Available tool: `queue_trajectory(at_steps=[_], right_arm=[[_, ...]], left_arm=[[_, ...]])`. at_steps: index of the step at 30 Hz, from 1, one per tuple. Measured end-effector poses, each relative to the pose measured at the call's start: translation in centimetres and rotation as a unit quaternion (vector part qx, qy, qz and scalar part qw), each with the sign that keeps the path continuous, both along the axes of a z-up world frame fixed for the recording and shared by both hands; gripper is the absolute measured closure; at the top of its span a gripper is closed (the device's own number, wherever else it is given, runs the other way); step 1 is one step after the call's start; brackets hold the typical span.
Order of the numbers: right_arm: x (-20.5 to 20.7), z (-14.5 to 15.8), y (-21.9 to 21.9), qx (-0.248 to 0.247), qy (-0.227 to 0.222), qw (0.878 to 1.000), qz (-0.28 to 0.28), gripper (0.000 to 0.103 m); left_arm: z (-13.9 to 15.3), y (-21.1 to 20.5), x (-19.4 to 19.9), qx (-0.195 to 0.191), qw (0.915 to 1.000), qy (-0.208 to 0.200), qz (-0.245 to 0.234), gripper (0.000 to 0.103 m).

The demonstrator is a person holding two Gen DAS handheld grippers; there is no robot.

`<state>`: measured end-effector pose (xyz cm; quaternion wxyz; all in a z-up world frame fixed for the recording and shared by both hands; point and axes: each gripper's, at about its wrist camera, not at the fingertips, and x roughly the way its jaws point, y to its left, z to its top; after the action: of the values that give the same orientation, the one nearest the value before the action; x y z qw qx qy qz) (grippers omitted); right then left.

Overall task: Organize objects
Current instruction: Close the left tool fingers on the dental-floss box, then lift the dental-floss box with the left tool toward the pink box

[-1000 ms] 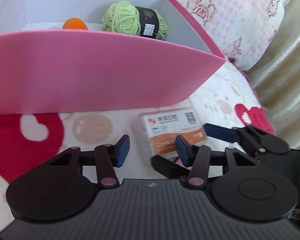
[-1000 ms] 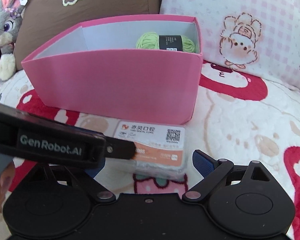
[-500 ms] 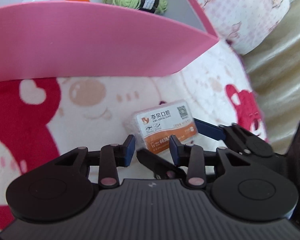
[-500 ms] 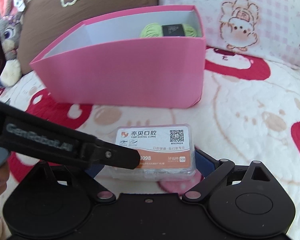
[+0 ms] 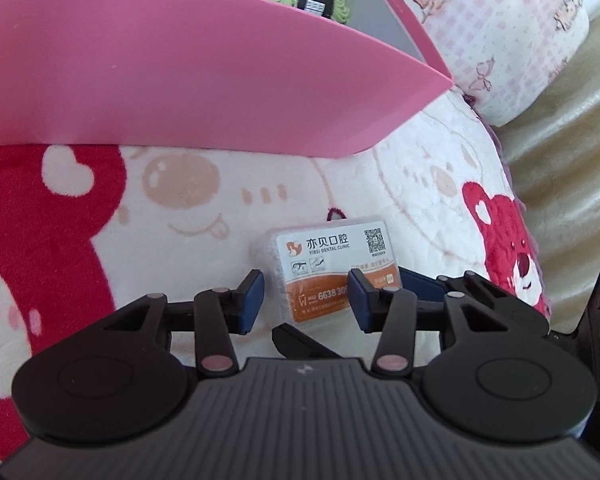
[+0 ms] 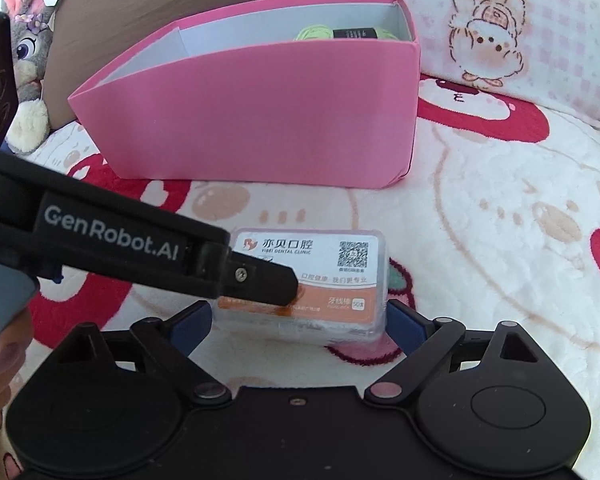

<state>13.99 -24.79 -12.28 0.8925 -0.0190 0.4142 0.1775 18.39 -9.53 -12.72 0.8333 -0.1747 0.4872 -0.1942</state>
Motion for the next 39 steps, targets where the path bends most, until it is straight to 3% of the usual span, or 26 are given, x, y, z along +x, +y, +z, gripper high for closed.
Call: queue_trajectory(at_steps=[14, 39], right_arm=[[-2.8, 1.3, 0.4, -0.037, -0.007, 0.999, -0.012, 0.008], [-5.7, 5.9, 1.4, 0.011, 0.000, 1.000, -0.012, 0.008]], left_arm=[[1.2, -0.6, -1.2, -0.007, 0.9989, 0.022, -0.041, 0.061], [7.8, 0.4, -5.0, 0.044, 0.9969, -0.001, -0.066, 0.060]])
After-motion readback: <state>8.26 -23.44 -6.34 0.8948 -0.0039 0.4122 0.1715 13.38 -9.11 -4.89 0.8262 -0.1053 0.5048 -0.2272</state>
